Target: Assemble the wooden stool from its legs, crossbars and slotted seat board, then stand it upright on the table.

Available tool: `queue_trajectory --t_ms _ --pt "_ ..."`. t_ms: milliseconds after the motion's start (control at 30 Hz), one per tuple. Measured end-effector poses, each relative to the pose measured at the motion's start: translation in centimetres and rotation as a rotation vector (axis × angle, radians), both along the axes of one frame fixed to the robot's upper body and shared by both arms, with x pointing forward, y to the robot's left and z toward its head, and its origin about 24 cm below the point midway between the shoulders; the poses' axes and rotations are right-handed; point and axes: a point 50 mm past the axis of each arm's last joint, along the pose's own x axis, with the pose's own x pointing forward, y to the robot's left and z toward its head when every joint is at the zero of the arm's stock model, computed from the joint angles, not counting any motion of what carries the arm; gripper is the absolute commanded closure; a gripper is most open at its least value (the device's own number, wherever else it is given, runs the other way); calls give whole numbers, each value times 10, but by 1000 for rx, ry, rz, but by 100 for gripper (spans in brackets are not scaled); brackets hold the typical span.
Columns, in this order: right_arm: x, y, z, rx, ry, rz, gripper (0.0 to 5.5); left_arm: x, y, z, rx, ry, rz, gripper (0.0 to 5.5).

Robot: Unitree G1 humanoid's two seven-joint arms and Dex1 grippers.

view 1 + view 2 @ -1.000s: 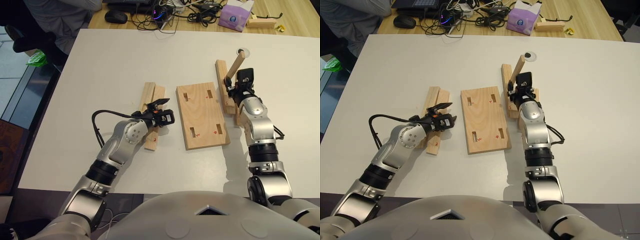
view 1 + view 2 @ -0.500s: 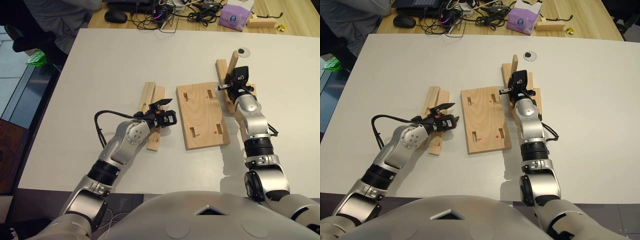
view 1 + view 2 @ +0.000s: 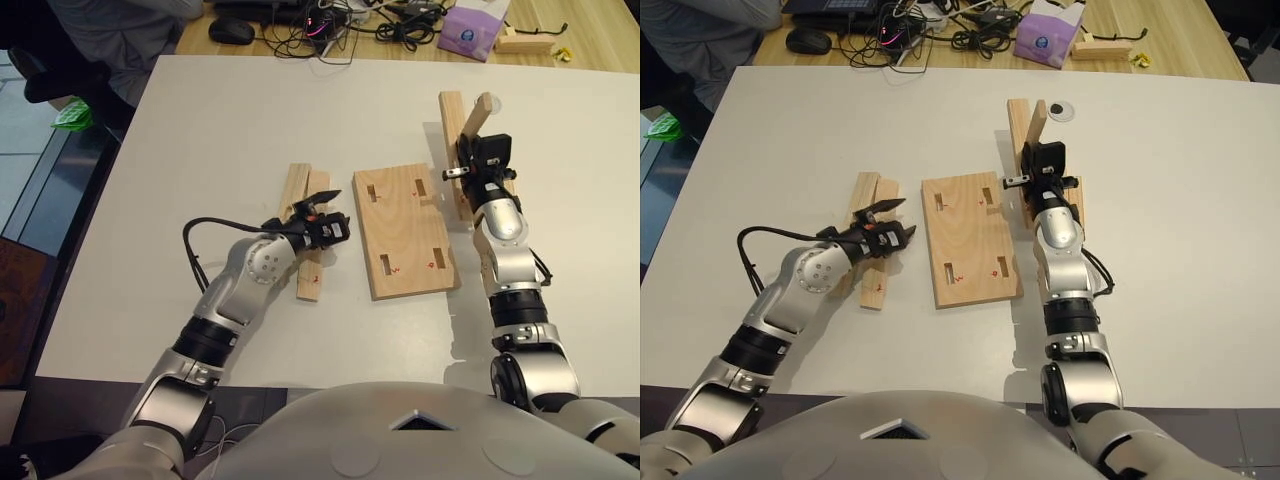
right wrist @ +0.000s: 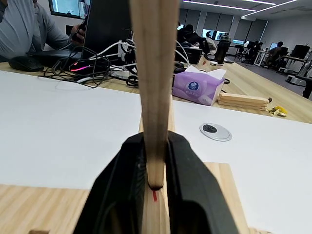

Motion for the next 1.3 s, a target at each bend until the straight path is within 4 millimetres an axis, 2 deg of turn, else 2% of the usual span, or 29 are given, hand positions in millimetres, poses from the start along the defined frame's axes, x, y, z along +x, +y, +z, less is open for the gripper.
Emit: queue_trajectory --t_ms 100,167,200,233,300,400,533,700,800,867,967,1167,1300 --pt "-4 5 26 -7 -138 87 511 34 28 39 -233 -24 133 269" --pt "-7 11 51 12 -252 159 511 69 52 83 -464 -17 190 269" --pt "-8 13 58 13 -281 192 511 78 54 94 -550 25 165 269" --pt "-9 14 63 10 -299 220 511 84 52 97 -626 91 140 269" --pt "-11 20 75 6 -341 291 511 92 46 90 -783 342 62 269" --pt "-14 35 89 -12 -389 390 511 90 38 87 -962 621 -91 269" --pt "-23 54 100 -65 -445 511 511 90 37 94 -1193 828 -155 269" --pt "-30 66 104 -96 -478 583 511 99 31 113 -1363 818 -140 269" --pt "-33 67 105 -106 -503 576 511 95 22 119 -1380 846 -191 269" --pt "-37 75 97 -116 -479 617 511 91 16 125 -1385 869 -244 269" --pt "-40 78 96 -114 -489 627 511 87 16 127 -1398 891 -271 269" --pt "-41 80 97 -113 -511 630 511 86 18 129 -1411 871 -266 364" --pt "-41 80 94 -119 -496 628 511 90 13 124 -1419 830 -197 426"
